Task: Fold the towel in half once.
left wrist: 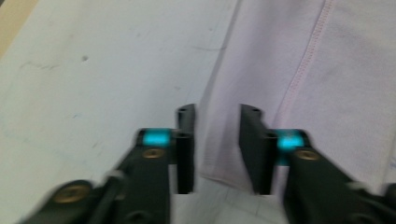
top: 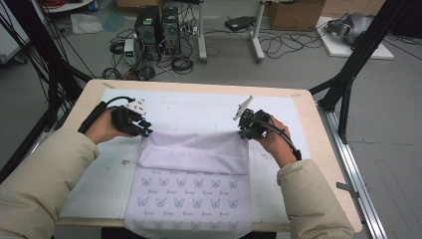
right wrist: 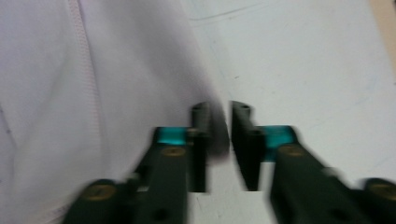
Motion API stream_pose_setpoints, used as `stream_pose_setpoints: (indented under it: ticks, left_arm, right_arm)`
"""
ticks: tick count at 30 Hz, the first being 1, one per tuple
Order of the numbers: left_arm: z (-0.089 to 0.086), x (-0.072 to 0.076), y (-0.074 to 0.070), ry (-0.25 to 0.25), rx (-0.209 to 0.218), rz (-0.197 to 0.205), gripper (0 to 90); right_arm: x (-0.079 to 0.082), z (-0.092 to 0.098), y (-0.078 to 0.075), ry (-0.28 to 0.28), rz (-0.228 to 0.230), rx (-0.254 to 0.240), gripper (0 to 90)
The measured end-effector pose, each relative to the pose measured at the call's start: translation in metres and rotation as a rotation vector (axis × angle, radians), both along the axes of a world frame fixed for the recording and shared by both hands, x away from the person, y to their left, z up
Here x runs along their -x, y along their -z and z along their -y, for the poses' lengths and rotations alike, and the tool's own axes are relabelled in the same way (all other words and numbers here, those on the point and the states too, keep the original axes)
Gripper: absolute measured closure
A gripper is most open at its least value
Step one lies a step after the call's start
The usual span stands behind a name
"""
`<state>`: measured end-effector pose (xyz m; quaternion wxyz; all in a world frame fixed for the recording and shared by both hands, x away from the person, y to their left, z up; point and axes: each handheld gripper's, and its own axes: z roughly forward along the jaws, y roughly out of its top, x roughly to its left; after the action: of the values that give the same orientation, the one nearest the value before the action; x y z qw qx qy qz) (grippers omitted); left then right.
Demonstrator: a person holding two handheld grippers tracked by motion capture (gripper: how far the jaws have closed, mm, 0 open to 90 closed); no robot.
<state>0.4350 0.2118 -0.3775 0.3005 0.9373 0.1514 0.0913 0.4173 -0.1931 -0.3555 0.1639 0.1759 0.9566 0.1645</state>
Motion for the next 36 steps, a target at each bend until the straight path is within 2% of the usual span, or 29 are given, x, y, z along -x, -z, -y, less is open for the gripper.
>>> stream_pose_setpoints:
  ticks: [1,2,3,4,5,6,9,11,15,17,18,22,27,30,33,36]
  left_arm:
    - [0.000,0.000,-0.001,0.011,-0.002,-0.021,61.6]
    - [0.000,0.002,-0.002,0.029,-0.004,-0.006,56.5]
    - [0.000,0.004,-0.003,0.045,0.013,0.003,51.6]
    - [0.000,0.006,-0.007,0.066,0.030,-0.015,46.1]
    - [0.001,0.009,-0.008,0.076,0.044,-0.024,41.1]
    - [0.002,0.013,-0.009,0.095,0.037,-0.032,39.4]
    - [0.008,0.024,-0.007,0.138,0.008,-0.052,35.1]
    - [0.012,0.030,-0.003,0.165,-0.052,-0.055,35.1]
    - [0.014,0.033,0.009,0.148,-0.111,-0.103,35.5]
    - [0.014,0.034,0.016,0.141,-0.143,-0.122,36.0]
    - [0.014,0.034,0.018,0.135,-0.149,-0.129,36.7]
    - [0.015,0.035,0.022,0.136,-0.162,-0.160,42.1]
    - [0.017,0.033,0.028,0.131,-0.191,-0.182,53.5]
    - [0.018,0.033,0.028,0.098,-0.194,-0.185,65.2]
    - [0.018,0.034,0.025,0.088,-0.193,-0.201,81.2]
    - [0.016,0.038,0.022,0.092,-0.178,-0.197,85.5]
  right_arm:
    - [-0.001,0.000,0.001,0.009,-0.014,-0.016,64.2]
    - [-0.001,0.002,0.001,-0.002,-0.040,-0.045,62.5]
    - [0.000,0.002,0.001,-0.021,-0.057,-0.075,57.6]
    - [0.002,0.003,0.000,-0.038,-0.076,-0.101,54.5]
    - [0.004,0.004,-0.001,-0.052,-0.097,-0.113,53.5]
    - [0.007,0.004,-0.001,-0.068,-0.115,-0.116,51.6]
    - [0.015,0.001,0.002,-0.112,-0.160,-0.082,48.4]
    - [0.020,-0.002,0.006,-0.141,-0.192,-0.047,47.0]
    - [0.026,-0.007,0.016,-0.159,-0.250,0.006,47.1]
    - [0.028,-0.010,0.024,-0.162,-0.273,0.063,48.2]
    - [0.030,-0.011,0.029,-0.166,-0.294,0.092,49.6]
    - [0.030,-0.013,0.038,-0.158,-0.331,0.142,55.5]
    - [0.027,-0.014,0.046,-0.137,-0.349,0.182,66.5]
    - [0.026,-0.015,0.046,-0.133,-0.352,0.185,80.5]
    - [0.027,-0.014,0.043,-0.149,-0.340,0.184,83.9]
    - [0.029,-0.011,0.038,-0.165,-0.331,0.161,84.9]
